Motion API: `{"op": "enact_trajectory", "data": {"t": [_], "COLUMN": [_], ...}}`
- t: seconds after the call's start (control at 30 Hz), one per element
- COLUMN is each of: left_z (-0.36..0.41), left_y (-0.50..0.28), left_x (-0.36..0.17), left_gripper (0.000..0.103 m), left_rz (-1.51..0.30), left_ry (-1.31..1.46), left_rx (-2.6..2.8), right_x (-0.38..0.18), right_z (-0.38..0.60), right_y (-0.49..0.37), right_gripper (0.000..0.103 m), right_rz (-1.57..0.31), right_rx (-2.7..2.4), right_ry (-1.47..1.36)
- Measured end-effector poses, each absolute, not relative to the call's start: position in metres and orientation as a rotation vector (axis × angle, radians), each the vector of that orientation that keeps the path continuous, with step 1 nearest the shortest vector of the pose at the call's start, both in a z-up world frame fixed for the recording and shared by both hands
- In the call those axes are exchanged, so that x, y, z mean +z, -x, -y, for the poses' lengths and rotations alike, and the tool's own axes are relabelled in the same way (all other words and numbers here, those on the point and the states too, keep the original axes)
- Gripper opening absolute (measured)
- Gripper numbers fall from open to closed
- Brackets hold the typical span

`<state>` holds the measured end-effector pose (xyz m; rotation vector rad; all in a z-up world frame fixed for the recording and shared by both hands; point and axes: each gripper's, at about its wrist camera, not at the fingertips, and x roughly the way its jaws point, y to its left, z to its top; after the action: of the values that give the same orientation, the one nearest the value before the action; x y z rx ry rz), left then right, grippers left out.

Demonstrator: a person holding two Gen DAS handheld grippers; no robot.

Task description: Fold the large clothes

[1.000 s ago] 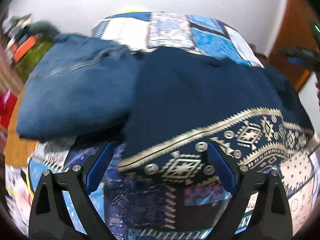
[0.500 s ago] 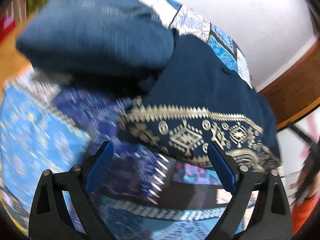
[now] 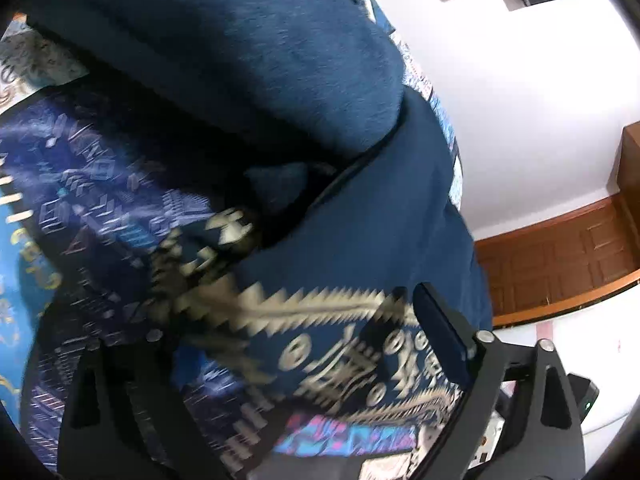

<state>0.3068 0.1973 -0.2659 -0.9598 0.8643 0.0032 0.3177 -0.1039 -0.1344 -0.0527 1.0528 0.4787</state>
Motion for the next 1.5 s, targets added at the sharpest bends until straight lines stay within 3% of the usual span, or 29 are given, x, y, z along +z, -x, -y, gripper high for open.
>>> {"op": "enact_trajectory", "data": {"t": [0.17,0.3,0.33,0.73,0.93,1.0,1.3,1.5], "left_z": [-0.175,-0.159,-0.153,-0.112,-0.107,-0.111,-0.118,-0.082], "left_y": [-0.325,-0.324,-0.322,-0.277,-0.237,-0.228,-0.249,-0.269], "left_x": [-0.254,-0.236,-0.226,-0.085,-0.040,-0.034,-0.095,-0.096], "left_gripper": [0.054,0.016,0.014,0.010,0.010,0.010,0.010,0.010], "left_rz": [-0.881,-0.854,-0.839,-0.586,-0.461,-0.447,-0.620,-0.640], "left_ry": [0.852,0.776,0.751,0.631,0.513,0.480,0.434,0.343], "left_rx": [0.090,0.129,0.125,-0.102,-0.068,-0.041,0.031,-0.019], "right_x": [-0.139,-0.138,-0.137,-0.093,-0.076,-0.085,-0.183,-0.179], "right_z": [0.105,0.100,0.098,0.085,0.050,0.028,-0.048,-0.021], "right_y": [-0.319,-0.316,-0.315,-0.315,-0.319,-0.319,-0.326,-0.322], "right_gripper": [0.059,0.059,0.059,0.059,0.062,0.071,0.074,0.073], "right_rz": [-1.077,-1.080,-1.077,-0.980,-0.935,-0.960,-1.244,-1.268], "right_rx": [0.469,0.477,0.478,0.490,0.573,0.617,0.746,0.799], "right_ry": [0.010,0.024,0.034,0.038,0.020,0.028,-0.028,-0.039]}}
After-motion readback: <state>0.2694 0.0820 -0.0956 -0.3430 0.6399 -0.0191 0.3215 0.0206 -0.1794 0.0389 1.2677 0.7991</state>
